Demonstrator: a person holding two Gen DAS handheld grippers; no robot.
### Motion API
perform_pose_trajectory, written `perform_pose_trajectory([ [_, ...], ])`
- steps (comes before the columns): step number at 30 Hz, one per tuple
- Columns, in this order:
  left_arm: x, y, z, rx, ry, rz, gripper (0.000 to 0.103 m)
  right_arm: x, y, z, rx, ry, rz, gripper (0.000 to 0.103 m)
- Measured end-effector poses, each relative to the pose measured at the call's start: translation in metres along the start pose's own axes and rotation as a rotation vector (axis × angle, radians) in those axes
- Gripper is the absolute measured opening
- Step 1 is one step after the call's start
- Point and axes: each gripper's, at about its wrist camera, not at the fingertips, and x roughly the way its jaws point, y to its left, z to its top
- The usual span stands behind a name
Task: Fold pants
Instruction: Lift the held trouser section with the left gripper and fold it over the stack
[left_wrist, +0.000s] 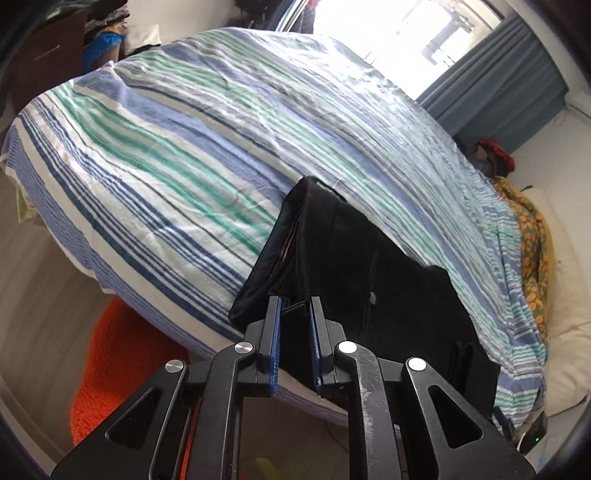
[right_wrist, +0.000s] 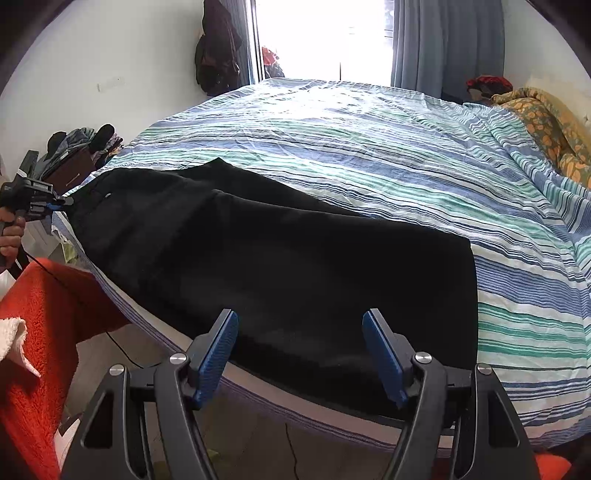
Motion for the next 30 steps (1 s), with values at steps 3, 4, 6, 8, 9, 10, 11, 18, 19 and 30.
perform_pose_trajectory([
  [3, 0.029, 0.015, 0.001, -0.022, 0.065, 0.063, 0.014, 0.003, -0.006, 0.001, 0.026, 0.007, 0.006, 0.070],
  [4, 0.037, 0.023, -0.001, -0.036, 0.078, 0.087, 0.016, 0.004, -0.007, 0.001, 0.034, 0.008, 0.008, 0.070],
  [6, 0.036, 0.032, -0.003, -0.090, 0.062, 0.098, 0.038, 0.003, -0.009, 0.002, 0.042, 0.003, 0.009, 0.070],
  [8, 0.023, 0.039, -0.005, -0.148, 0.029, 0.083, 0.048, 0.000, -0.008, 0.001, 0.039, -0.003, 0.007, 0.070],
  [9, 0.016, 0.042, -0.008, -0.171, 0.012, 0.080, 0.049, -0.001, -0.008, 0.001, 0.036, -0.004, 0.006, 0.070],
  [10, 0.012, 0.043, -0.010, -0.180, 0.008, 0.074, 0.049, -0.001, -0.007, 0.000, 0.032, -0.003, 0.006, 0.070],
  [11, 0.008, 0.044, -0.013, -0.183, 0.010, 0.057, 0.049, 0.000, -0.007, 0.000, 0.029, 0.001, 0.005, 0.070],
  [18, 0.027, 0.037, -0.030, -0.188, 0.053, -0.013, 0.039, 0.005, -0.009, 0.002, 0.045, 0.014, 0.013, 0.070],
  [19, 0.030, 0.039, -0.030, -0.197, 0.051, -0.031, 0.038, 0.005, -0.007, 0.002, 0.043, 0.012, 0.013, 0.070],
  [30, 0.064, 0.045, -0.028, -0.290, 0.052, -0.116, 0.033, 0.005, -0.006, 0.001, 0.043, 0.014, 0.009, 0.070],
])
